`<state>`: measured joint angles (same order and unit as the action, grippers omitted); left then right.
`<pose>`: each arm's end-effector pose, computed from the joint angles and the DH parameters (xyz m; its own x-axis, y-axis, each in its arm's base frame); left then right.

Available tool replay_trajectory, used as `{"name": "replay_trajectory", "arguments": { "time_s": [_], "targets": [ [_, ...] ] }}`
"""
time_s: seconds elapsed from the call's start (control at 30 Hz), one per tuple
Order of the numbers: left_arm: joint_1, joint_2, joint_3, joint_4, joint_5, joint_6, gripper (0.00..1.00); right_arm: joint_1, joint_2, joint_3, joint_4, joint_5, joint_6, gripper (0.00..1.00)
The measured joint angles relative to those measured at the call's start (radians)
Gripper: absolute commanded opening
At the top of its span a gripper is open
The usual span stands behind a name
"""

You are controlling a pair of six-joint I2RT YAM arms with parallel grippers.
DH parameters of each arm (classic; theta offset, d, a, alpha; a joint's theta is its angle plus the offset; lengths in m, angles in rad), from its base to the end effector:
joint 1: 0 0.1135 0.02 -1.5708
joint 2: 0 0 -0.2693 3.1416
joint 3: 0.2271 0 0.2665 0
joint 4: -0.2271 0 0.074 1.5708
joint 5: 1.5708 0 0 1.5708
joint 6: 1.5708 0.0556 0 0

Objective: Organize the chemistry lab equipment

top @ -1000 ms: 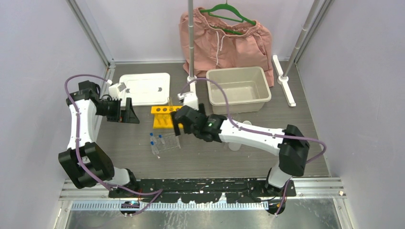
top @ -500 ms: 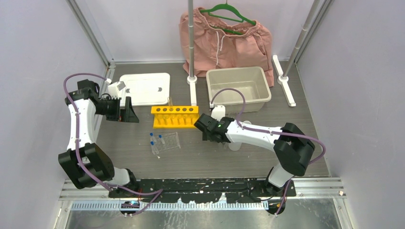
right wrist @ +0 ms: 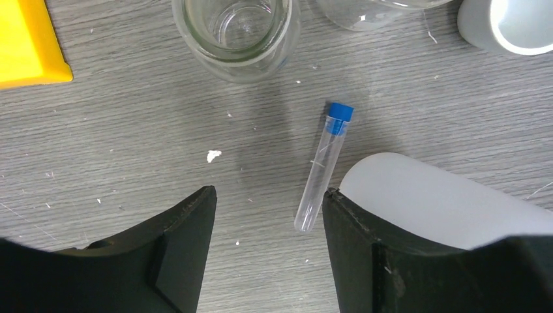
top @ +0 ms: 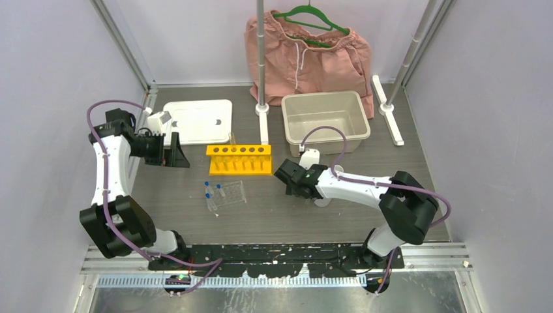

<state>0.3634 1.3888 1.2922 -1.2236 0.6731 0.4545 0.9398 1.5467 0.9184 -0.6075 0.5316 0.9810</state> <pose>0.2597 0.0617 0.2992 -0.8721 0.0356 -0.4880 0.2777 0.8572 -0.4338 0.1991 0.2247 0.1635 -0.8066 0.1103 -0.5807 0.1306 0.9914 0.0070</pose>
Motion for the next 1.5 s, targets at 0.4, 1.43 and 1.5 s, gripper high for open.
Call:
{"name": "replay_trajectory", "arguments": {
  "time_s": [0.4, 1.43, 1.5],
  "targets": [
    [0.000, 0.000, 0.000, 0.000, 0.000, 0.003, 0.94, -0.002, 0.003, -0.003, -0.017, 0.019, 0.016, 0.66],
    [0.012, 0.000, 0.000, -0.001, -0.011, 0.026, 0.94, -0.001, 0.097, 0.013, 0.127, -0.211, -0.063, 0.12],
    [0.012, 0.000, 0.000, -0.002, -0.011, 0.026, 0.95, -0.001, 0.097, 0.016, 0.132, -0.251, -0.091, 0.23]
  ]
}}
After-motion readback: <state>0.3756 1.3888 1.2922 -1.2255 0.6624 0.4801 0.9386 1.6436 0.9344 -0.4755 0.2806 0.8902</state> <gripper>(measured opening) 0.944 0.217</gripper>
